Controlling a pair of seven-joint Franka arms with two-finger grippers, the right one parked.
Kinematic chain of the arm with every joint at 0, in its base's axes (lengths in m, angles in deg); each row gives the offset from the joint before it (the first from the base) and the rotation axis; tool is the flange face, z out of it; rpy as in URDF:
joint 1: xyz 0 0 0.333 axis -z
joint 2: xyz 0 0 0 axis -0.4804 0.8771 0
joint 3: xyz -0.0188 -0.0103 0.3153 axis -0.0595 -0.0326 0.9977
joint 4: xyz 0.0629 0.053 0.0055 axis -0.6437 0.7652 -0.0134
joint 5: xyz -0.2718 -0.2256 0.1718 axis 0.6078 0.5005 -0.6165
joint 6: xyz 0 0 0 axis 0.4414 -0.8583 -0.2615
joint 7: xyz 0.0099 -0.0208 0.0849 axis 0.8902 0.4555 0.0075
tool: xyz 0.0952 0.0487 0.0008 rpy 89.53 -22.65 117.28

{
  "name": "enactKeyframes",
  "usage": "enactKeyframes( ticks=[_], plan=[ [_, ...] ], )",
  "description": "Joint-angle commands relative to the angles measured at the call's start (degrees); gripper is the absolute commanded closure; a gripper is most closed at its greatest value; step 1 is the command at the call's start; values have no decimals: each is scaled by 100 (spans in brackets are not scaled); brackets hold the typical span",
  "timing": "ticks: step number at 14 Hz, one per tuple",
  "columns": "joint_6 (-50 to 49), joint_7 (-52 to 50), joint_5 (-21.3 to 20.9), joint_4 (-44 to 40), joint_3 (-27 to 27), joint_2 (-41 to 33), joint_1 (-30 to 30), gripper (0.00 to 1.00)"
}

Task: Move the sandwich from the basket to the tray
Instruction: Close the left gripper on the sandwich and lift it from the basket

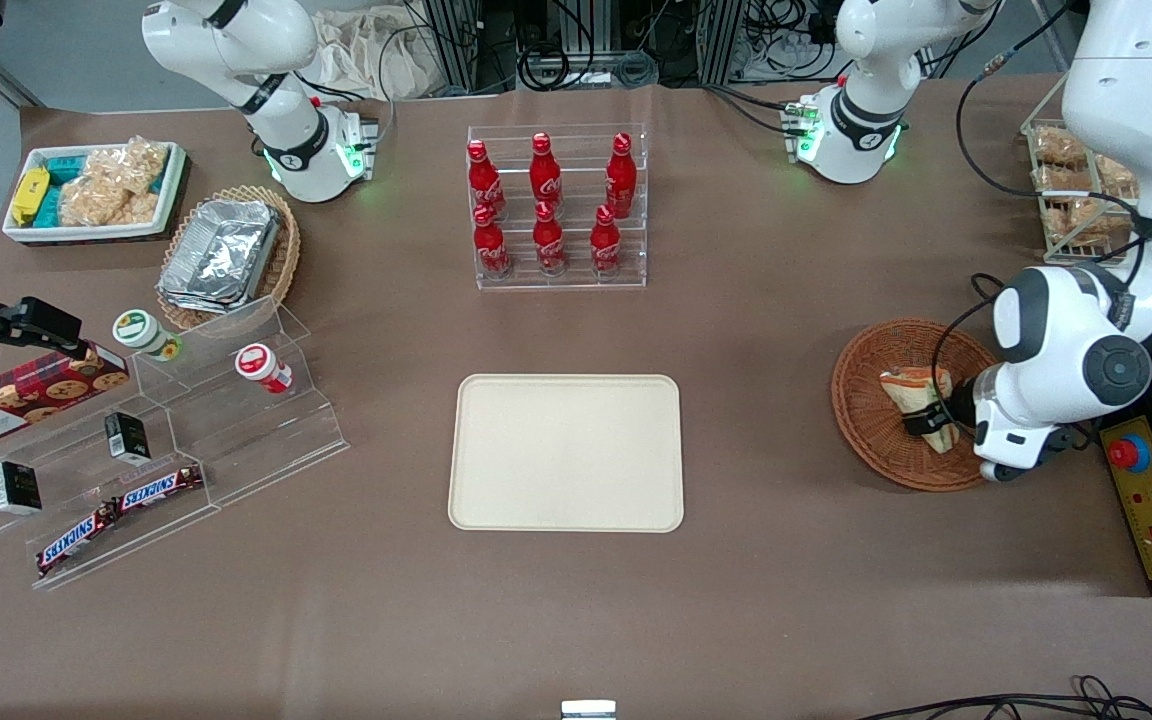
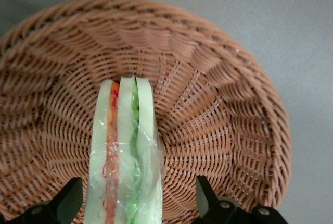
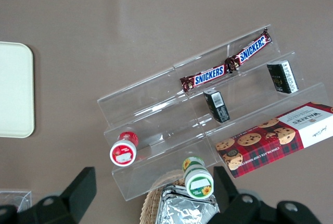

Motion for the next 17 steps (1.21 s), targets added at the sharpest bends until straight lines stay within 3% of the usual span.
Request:
enactKeyframes(
  ticks=[1,4,5,6,8,12,15,17],
  plan=[
    [173,-249,-14,149,-17,-76,-18,31],
    [-46,-250,-41,131,-25,-137,-9,81],
    [-230,-250,-49,70,-34,-172,-9,93],
    [-458,-215,-49,-26,-52,-259,-1,100],
    [-1203,-188,-49,-612,-253,-348,8,100],
    [-3269,-154,47,-2826,-789,-322,8,100],
    [-3808,223,65,-3830,-1088,-365,8,100],
    [-3783,365,47,-3982,-1307,-366,8,100]
  ],
)
